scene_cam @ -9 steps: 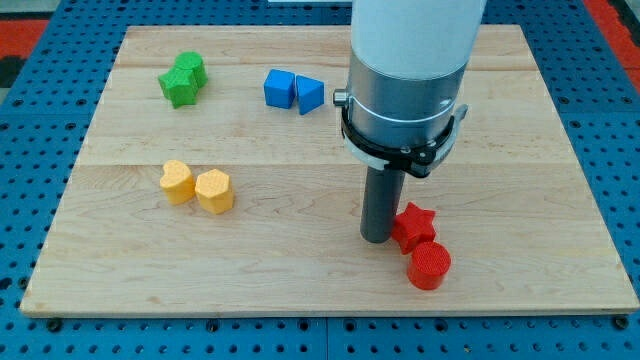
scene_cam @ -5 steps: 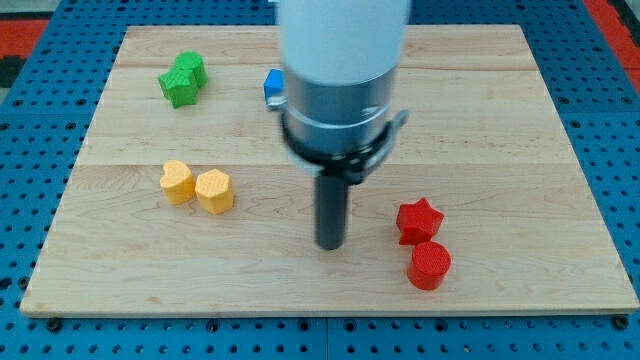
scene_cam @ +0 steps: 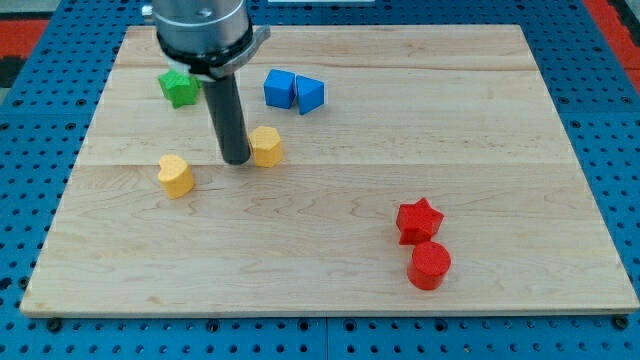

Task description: Push the yellow hexagon into the red star

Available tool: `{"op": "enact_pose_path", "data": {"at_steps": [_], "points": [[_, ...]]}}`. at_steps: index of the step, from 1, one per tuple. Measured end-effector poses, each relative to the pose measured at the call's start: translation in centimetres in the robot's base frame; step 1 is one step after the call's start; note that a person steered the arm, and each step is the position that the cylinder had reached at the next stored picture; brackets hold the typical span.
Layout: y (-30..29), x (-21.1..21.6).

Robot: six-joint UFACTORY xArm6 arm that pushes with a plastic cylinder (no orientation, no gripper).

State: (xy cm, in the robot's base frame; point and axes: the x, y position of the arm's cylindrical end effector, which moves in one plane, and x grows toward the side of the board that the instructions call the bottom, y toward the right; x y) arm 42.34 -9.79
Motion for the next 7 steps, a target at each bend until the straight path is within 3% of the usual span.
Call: {"op": "enact_pose_path", "data": {"at_steps": [1, 3, 4, 6, 7], "points": [[0.1, -1.6], [13.5, -0.5], [13.7, 2.9], [8.6, 3.0], [8.8, 8.0]]}}
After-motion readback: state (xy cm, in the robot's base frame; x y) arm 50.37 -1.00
